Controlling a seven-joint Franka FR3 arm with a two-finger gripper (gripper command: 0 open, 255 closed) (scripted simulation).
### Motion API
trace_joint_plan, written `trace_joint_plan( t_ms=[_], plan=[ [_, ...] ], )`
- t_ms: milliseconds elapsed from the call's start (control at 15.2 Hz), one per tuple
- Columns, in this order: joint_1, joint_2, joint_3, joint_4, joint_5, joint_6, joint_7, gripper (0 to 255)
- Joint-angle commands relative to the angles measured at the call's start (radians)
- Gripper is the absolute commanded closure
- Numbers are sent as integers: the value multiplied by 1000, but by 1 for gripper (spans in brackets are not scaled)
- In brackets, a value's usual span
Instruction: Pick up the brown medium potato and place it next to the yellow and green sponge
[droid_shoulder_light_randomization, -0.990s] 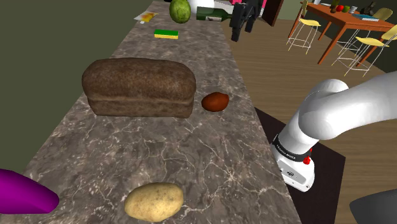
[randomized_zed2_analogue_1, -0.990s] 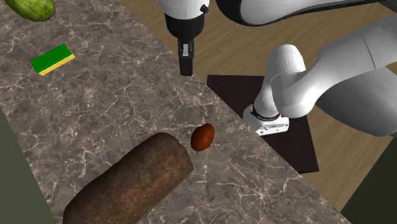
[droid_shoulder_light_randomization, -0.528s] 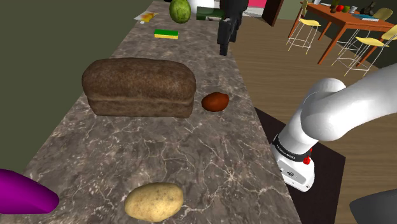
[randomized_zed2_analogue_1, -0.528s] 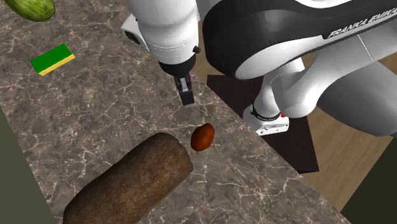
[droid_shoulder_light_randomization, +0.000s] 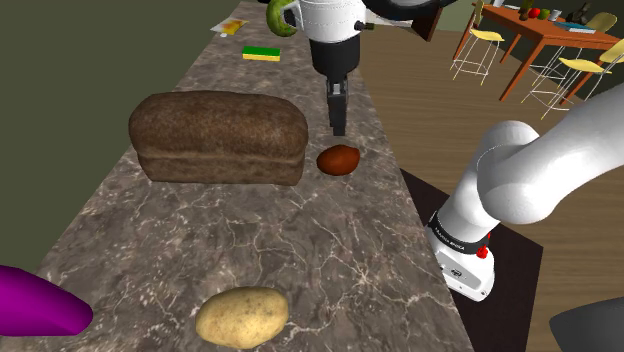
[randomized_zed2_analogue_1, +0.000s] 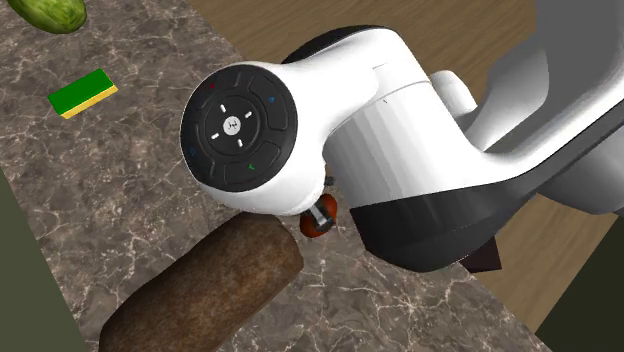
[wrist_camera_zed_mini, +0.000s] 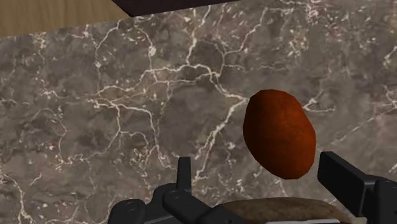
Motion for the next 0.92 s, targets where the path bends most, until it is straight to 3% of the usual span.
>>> trace_joint_plan(
  t_ms=[0, 198, 660, 858],
  plan=[
    [33, 33, 35, -8, -4, 11, -30, 0],
    [73, 61, 76, -20, -6, 18, -60, 0],
    [74, 46, 70, -131, -5, 115, -63, 0],
    [74, 46, 70, -131, -5, 115, -63, 0]
  ],
)
